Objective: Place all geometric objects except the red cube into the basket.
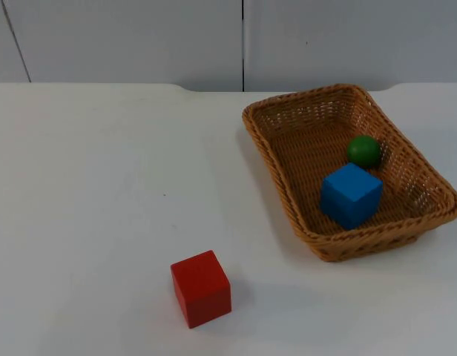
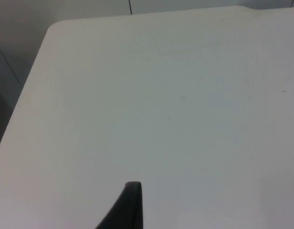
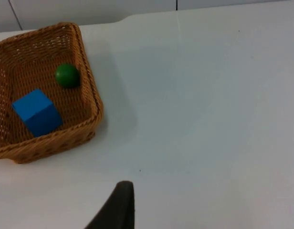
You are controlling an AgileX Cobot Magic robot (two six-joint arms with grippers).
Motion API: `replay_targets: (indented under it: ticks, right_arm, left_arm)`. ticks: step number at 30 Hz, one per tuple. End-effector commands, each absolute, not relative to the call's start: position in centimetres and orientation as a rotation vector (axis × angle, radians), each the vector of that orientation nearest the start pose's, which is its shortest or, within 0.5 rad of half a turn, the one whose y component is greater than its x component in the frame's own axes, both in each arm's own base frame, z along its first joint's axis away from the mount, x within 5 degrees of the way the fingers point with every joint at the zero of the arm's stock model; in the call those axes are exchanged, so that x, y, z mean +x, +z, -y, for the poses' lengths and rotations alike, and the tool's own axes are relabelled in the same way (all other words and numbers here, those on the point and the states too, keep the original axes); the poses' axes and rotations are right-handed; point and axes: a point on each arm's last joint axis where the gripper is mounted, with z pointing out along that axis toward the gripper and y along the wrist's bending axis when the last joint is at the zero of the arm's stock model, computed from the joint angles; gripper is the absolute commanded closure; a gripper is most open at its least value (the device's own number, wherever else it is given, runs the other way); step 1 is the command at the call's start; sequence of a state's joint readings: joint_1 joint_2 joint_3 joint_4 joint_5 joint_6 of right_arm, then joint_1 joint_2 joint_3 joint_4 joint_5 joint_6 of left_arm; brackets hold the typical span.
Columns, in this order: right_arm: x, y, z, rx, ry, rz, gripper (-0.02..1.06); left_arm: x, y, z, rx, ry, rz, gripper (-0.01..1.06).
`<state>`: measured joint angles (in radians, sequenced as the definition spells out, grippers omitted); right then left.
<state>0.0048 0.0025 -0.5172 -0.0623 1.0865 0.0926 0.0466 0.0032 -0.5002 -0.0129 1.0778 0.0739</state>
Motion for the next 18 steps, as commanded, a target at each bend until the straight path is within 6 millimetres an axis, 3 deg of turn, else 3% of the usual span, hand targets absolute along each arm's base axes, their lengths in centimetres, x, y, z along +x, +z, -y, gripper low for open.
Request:
replay_targets:
  ticks: [1, 18]
  right_arm:
    - [-0.78, 28.06, 0.55, 0.103, -0.023, -2.042, 0.00]
    - [-0.77, 28.06, 0.55, 0.090, -0.013, -2.043, 0.00]
  left_arm:
    - [-0.51, 27.52, 0.08, 0.036, 0.062, -2.063, 0.00]
    - [-0.51, 27.52, 0.07, 0.035, 0.064, -2.063, 0.00]
